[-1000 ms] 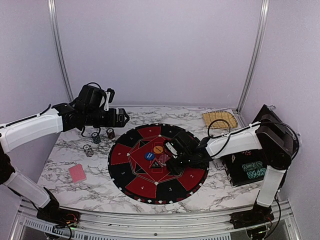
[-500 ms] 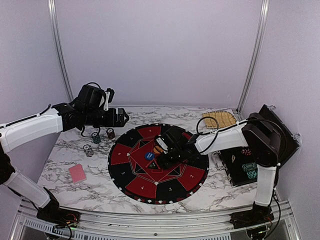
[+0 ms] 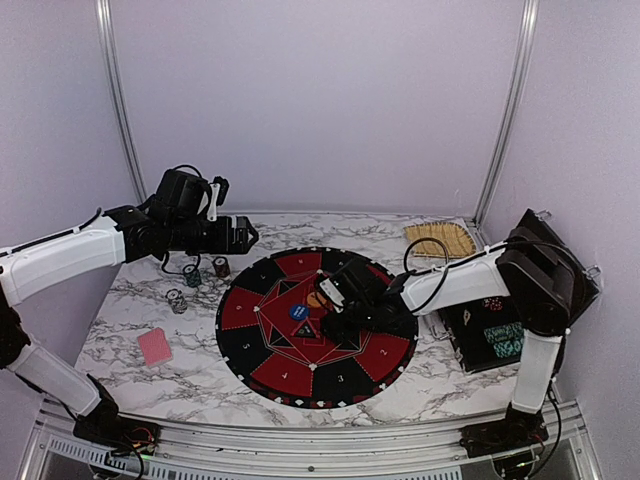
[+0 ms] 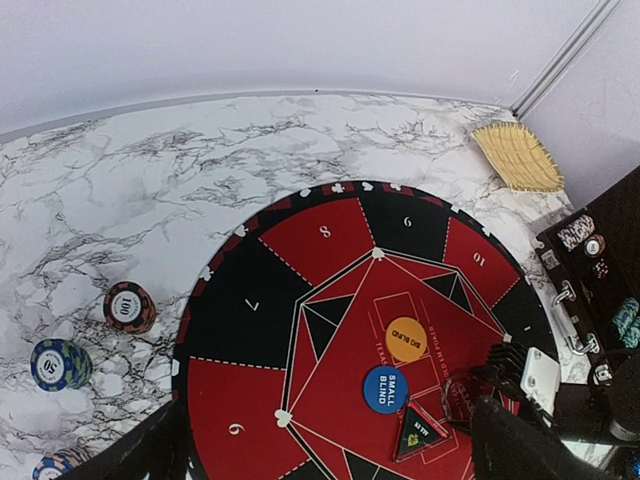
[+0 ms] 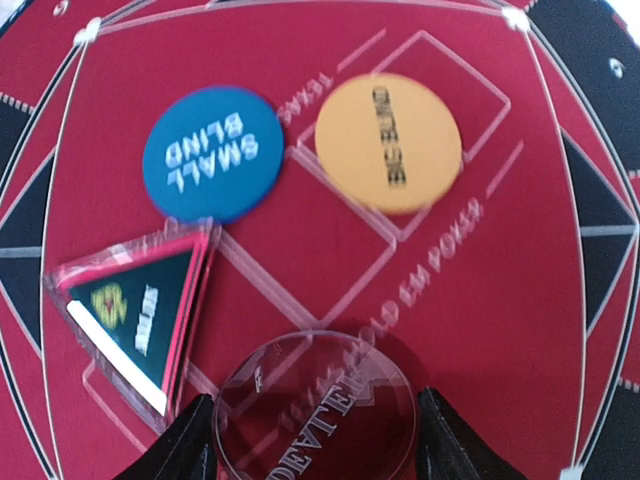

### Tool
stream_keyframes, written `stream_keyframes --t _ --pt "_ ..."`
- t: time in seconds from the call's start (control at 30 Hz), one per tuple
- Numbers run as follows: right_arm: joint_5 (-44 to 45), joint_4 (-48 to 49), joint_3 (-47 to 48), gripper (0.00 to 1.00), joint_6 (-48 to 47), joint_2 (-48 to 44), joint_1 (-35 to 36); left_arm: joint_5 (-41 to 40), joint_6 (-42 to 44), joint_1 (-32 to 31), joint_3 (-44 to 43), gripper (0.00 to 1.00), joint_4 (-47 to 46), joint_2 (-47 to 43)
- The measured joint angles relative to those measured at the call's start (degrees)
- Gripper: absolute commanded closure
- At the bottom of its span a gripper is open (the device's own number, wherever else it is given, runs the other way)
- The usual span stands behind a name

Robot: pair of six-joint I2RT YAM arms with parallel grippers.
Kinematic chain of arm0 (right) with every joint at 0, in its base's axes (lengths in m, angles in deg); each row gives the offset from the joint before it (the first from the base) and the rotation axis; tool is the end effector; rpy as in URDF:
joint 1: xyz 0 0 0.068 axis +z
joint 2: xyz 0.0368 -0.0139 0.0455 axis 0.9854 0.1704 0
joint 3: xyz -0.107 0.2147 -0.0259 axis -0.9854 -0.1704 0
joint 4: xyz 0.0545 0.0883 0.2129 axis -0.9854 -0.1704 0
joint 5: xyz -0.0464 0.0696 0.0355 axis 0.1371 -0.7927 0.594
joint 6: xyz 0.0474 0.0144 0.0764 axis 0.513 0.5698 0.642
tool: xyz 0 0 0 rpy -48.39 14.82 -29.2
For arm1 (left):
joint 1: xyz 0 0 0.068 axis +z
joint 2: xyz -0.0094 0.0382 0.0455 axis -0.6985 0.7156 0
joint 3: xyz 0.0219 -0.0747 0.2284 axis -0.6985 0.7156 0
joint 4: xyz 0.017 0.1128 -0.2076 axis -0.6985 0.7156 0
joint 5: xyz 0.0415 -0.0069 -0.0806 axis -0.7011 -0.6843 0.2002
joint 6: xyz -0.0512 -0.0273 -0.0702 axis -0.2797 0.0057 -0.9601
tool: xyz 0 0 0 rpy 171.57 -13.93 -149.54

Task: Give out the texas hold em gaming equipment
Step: Move the dealer button to position 5.

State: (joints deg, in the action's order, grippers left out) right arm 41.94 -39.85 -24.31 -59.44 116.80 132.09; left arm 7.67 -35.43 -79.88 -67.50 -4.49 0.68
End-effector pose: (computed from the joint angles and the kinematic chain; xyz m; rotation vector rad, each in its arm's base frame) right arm 0.2429 0.2984 0.0869 -0.8620 2.4002 0.3318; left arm 0.2855 -0.1974 0.2660 0.2175 2.1311 -0.5271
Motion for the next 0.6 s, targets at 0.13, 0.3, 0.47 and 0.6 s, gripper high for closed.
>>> stream_keyframes --t 0.13,0.3,0.47,0.6 --pt "0.3 -0.8 -4.2 0.52 1.1 -3.6 1.7 0.4 -0.2 0.0 0.0 0.01 0.0 0.0" --pt "0.8 -2.6 -6.1 0.52 2.5 -5.8 7.1 0.3 -0.6 0.0 0.1 0.01 0.0 0.0" --pt "0.0 -4.1 -5.6 0.52 3.1 -6.1 12.7 -0.1 -2.0 0.7 1.3 0.01 0.2 -0.8" --pt "-1.2 -5.7 -2.2 0.52 3.3 -3.9 14.4 -0.7 -3.5 2.7 2.6 0.01 0.7 -2.7"
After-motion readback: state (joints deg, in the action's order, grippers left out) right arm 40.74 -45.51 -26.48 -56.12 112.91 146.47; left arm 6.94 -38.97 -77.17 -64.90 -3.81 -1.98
